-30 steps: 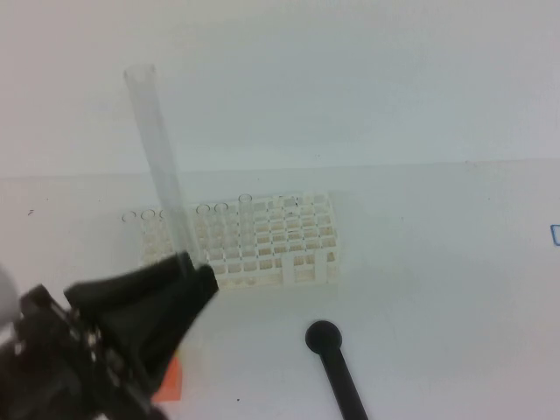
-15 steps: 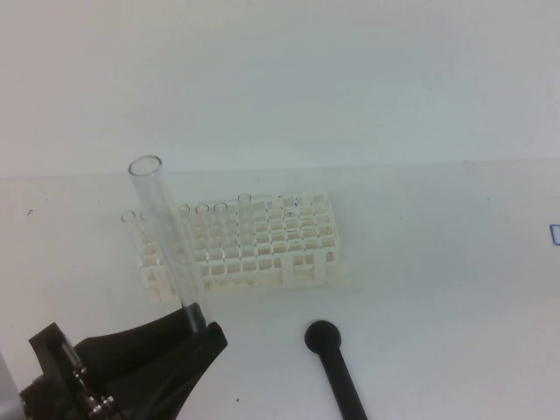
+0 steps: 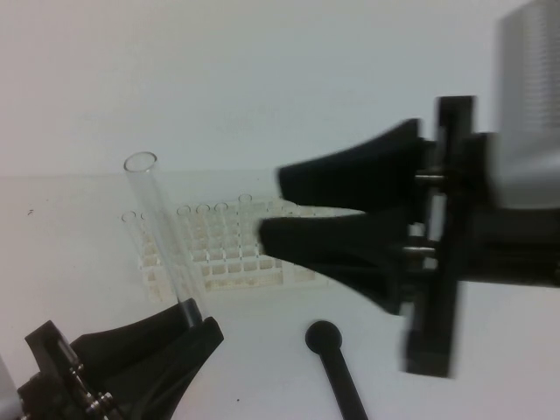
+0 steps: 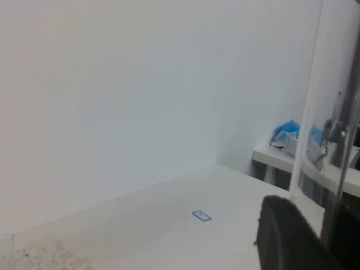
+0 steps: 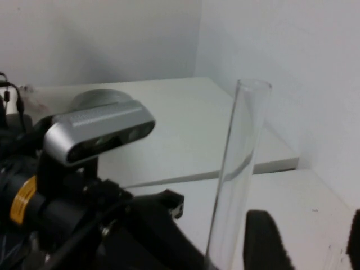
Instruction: Place the test tubes
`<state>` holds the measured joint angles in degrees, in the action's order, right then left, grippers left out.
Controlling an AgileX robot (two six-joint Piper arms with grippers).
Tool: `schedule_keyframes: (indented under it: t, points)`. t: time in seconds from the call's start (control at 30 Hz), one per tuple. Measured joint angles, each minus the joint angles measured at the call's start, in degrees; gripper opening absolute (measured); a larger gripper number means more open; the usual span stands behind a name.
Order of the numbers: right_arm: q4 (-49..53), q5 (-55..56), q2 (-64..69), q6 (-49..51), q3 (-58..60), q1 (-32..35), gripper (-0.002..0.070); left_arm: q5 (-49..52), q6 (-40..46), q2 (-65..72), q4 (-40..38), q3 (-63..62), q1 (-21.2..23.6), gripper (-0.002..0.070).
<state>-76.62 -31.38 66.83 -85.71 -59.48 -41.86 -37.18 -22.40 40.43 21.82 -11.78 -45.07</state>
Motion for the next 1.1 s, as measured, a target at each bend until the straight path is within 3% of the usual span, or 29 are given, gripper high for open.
schedule_keyframes:
  t: [0.03, 0.07, 0.23, 0.47, 0.53, 0.57, 0.6, 0.87, 1.07, 1.1]
  points:
    - [-1.5, 3.2, 1.4, -1.2, -0.5, -2.1, 0.0323, 0.0, 0.0, 0.0, 0.0, 0.0, 0.0, -0.0001]
    - [-3.2, 5.5, 2.6, -2.7, -1.0, -3.6, 0.0343, 0.1, 0.0, 0.0, 0.0, 0.0, 0.0, 0.0112]
    - [-12.5, 5.3, 7.2, -9.0, -3.9, -5.4, 0.0423, 0.1, 0.0, 0.0, 0.0, 0.0, 0.0, 0.0112]
    - [-19.6, 2.1, 11.0, -10.8, -6.3, -5.6, 0.0442, 0.4, -0.2, 0.0, 0.0, 0.0, 0.0, 0.0112]
    - [-20.0, 1.2, 11.4, -10.9, -6.3, -5.6, 0.0442, 0.4, -0.2, 0.0, 0.0, 0.0, 0.0, 0.0112]
    - [-20.0, 0.9, 11.4, -11.1, -6.3, -5.7, 0.0442, 0.4, -0.2, 0.0, 0.0, 0.0, 0.0, -0.0001]
    - [-20.1, 0.5, 11.6, -11.3, -6.4, -5.8, 0.0442, 0.4, -0.2, 0.0, 0.0, 0.0, 0.0, 0.0112]
    - [-20.2, -1.2, 13.5, -12.1, -7.8, -6.5, 0.0432, 0.4, -0.2, 0.0, 0.0, 0.0, 0.0, 0.0112]
    - [-20.4, -1.2, 13.6, -12.1, -9.1, -6.5, 0.0346, 0.4, -0.2, 0.0, 0.0, 0.0, 0.0, 0.0112]
    - [-20.4, -1.2, 13.6, -12.1, -9.2, -6.6, 0.0324, 0.4, -0.2, 0.0, 0.0, 0.0, 0.0, -0.0001]
